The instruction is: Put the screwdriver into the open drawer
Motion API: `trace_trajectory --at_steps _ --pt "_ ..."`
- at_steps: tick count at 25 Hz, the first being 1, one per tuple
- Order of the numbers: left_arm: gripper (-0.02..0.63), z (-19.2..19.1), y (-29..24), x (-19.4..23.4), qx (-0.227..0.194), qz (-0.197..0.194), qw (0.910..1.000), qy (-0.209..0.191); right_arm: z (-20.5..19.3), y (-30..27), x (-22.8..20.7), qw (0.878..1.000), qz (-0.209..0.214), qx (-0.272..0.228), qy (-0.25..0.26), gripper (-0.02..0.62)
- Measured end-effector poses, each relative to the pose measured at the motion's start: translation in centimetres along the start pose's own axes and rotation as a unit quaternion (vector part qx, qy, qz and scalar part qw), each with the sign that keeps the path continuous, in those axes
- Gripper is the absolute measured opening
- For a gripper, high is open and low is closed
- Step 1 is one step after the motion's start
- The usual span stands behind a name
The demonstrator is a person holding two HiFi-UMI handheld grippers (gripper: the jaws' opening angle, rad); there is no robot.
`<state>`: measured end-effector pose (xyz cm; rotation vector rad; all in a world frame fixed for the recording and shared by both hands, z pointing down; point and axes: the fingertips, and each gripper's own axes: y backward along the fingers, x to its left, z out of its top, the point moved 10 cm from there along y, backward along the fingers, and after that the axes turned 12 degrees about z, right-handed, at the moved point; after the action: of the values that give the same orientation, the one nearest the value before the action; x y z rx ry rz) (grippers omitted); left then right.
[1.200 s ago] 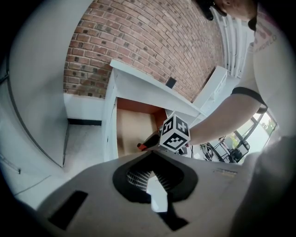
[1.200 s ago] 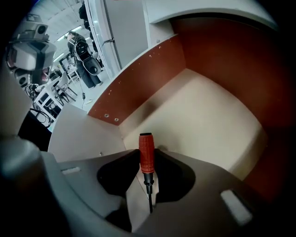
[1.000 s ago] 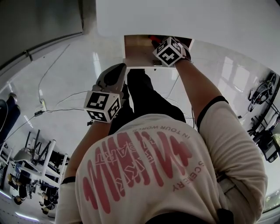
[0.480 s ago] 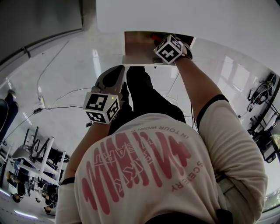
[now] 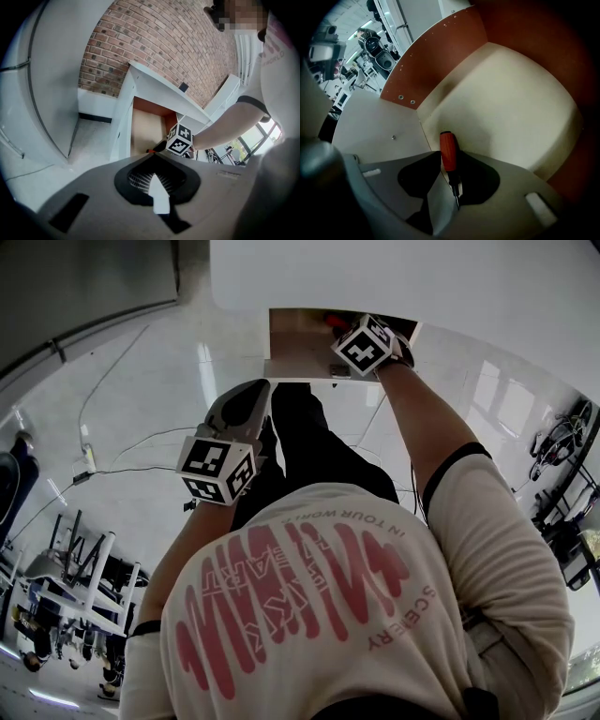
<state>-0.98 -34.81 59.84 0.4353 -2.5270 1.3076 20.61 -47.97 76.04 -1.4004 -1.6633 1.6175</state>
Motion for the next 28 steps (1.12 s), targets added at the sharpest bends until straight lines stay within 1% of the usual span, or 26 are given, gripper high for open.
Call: trace_trajectory --at_steps 8,16,21,25,28 --pt "0.003 0.1 0.4 0.1 -0.003 0.000 1.0000 -0.003 -0.4 -0.3 0.3 0.999 0.032 0.020 -0.004 0.127" --pt "0.003 -0.2 0.8 0.9 0.002 0.003 1.0000 -0.005 -0.2 -1.2 0.6 0.998 0.050 0.047 0.014 0.124" --pt "0.003 -0.7 2.0 1.3 -0.002 0.005 1.0000 -0.007 -0.1 -1.1 1.4 0.997 0.047 0.059 0.013 0.109" --pt "0.003 -0.3 2.7 1.1 -0.018 0.012 0.9998 0.000 -0.3 0.2 1.5 0.998 0.039 0.056 0.007 0.115" --pt "0.003 0.0 3.9 0.6 -0.026 0.007 0.9996 -0.010 -0.6 1.7 2.3 0.998 0.029 0.049 -0.015 0.120"
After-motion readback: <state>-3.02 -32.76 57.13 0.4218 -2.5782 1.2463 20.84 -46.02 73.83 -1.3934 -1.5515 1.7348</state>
